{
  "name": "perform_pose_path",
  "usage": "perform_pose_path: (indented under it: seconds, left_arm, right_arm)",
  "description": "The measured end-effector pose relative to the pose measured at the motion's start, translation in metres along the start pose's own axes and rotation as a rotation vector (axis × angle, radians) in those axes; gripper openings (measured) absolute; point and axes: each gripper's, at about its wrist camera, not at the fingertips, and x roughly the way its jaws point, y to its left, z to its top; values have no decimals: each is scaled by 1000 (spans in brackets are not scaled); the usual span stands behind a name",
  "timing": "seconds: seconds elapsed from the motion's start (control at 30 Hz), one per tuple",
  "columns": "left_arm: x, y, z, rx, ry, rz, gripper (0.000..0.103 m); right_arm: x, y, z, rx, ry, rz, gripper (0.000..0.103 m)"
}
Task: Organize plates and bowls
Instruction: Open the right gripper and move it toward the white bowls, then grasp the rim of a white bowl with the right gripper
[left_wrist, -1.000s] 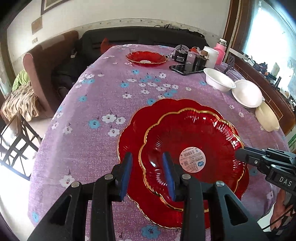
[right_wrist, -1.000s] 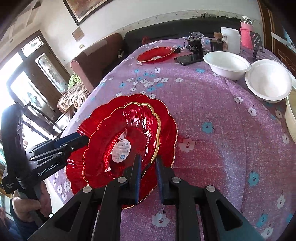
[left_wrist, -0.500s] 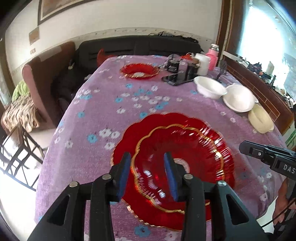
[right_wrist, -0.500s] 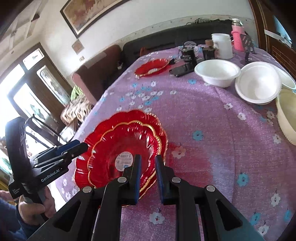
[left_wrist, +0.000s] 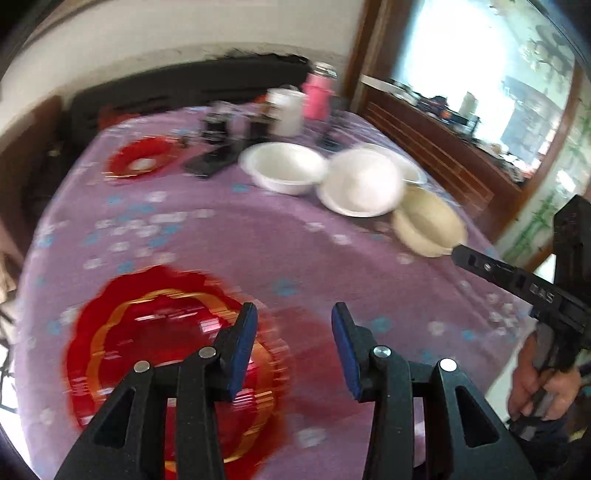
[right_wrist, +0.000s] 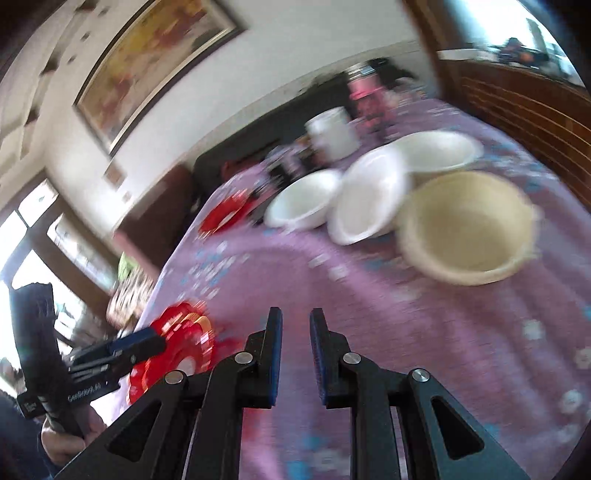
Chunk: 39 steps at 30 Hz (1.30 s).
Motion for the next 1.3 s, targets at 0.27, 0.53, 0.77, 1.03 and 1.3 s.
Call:
perform_pose_path:
  seconds: [0.27,0.53,0.77,1.03,1.3]
  left_arm:
    - [67,-47,42,-27,91,-93,41]
    - [104,13,110,-178,162,15,41]
    - [151,71,162,-270,181,117,41]
    - [214,99,185,-344,240,44,17]
    - [189,91,159,-282,269,51,11]
  right_arm:
    - [-35,-77,32,109,-69,-112,18]
    - [-10,-50,60,23,-19,-37,18]
    - [57,-11,90,11,81,41,18]
    - [76,2,90,-9,106,20,18]
    - [85,-6,88,13,129,25,18]
